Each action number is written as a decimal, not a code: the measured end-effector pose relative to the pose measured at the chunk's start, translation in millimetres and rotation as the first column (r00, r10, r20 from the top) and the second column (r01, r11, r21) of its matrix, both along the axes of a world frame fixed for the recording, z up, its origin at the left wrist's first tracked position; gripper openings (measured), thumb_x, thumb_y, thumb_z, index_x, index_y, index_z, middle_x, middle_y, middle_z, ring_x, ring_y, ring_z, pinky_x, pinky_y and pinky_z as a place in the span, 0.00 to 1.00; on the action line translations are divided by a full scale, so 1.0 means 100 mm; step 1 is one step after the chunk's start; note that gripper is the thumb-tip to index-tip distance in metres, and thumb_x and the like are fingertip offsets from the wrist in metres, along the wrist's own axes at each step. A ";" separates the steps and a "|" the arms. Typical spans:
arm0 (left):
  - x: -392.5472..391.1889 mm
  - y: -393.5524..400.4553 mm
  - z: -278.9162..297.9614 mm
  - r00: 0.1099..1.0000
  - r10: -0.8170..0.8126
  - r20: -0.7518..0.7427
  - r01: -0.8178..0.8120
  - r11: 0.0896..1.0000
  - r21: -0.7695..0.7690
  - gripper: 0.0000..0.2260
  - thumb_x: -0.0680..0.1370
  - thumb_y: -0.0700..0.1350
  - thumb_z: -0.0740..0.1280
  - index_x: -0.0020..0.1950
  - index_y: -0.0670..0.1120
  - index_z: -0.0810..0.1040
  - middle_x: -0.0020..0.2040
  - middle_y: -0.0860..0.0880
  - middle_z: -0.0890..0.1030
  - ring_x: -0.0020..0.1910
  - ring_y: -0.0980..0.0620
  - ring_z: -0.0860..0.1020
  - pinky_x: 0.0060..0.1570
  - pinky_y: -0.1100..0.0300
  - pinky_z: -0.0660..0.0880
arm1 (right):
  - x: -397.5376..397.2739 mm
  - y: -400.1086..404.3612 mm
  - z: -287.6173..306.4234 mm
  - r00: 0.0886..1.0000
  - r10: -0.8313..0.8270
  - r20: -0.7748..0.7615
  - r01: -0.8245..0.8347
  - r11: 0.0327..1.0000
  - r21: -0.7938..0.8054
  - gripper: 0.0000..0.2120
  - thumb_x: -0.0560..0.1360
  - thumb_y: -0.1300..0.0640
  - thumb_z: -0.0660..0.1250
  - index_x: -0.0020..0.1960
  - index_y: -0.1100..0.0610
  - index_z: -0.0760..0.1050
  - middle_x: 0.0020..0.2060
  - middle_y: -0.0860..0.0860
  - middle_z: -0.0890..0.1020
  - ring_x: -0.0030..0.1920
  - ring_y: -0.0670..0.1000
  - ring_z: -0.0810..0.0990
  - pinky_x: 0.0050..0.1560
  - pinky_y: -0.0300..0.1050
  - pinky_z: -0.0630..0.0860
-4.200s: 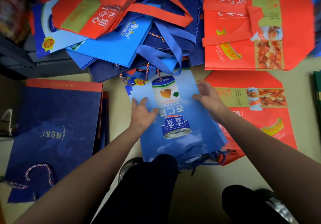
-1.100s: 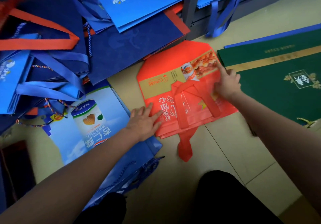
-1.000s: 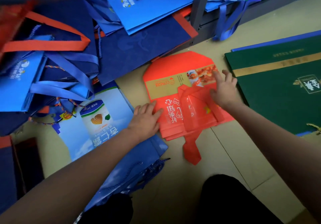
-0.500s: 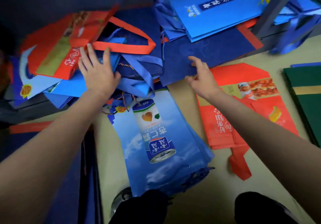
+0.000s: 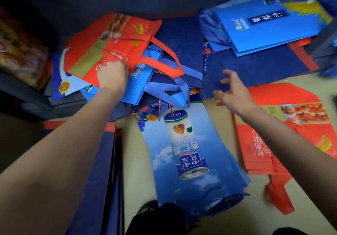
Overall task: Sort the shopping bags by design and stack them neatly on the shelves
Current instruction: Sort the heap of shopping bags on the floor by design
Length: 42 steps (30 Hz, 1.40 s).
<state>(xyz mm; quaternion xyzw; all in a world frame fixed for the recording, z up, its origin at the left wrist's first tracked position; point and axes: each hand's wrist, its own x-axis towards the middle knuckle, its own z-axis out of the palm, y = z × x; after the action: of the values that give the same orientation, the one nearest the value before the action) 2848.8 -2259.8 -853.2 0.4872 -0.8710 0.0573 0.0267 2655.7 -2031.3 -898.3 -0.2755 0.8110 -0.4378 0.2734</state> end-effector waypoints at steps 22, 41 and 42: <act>-0.53 0.03 0.00 0.992 -0.120 0.037 0.117 0.991 0.068 0.40 0.75 0.59 0.66 0.78 0.53 0.46 0.74 0.42 0.56 0.71 0.39 0.56 0.66 0.40 0.58 | -0.08 0.18 0.09 0.985 0.028 0.172 -0.022 0.999 -0.037 0.31 0.75 0.66 0.66 0.74 0.53 0.57 0.59 0.54 0.67 0.44 0.55 0.73 0.52 0.57 0.77; -0.74 1.09 -0.22 0.827 -0.395 -0.401 0.516 0.816 0.261 0.13 0.74 0.49 0.62 0.47 0.40 0.77 0.48 0.39 0.74 0.51 0.39 0.73 0.51 0.52 0.65 | -0.13 0.23 0.19 0.911 0.031 0.412 0.027 0.990 -0.135 0.28 0.76 0.54 0.66 0.72 0.47 0.59 0.55 0.51 0.73 0.46 0.53 0.78 0.48 0.48 0.79; -0.69 1.33 -0.20 0.723 -0.545 -0.425 0.686 0.641 0.345 0.12 0.72 0.49 0.63 0.44 0.40 0.77 0.45 0.40 0.74 0.48 0.41 0.74 0.49 0.53 0.66 | -0.18 0.25 0.22 0.872 0.000 0.490 0.085 0.985 -0.151 0.26 0.77 0.51 0.65 0.72 0.47 0.60 0.55 0.50 0.73 0.46 0.52 0.79 0.47 0.47 0.79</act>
<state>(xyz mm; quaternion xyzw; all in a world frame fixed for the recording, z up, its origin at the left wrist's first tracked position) 2779.7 -2126.9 -873.2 0.1508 -0.9570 -0.2431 0.0470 2638.1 -2006.2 -875.9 -0.1601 0.6817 -0.5658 0.4353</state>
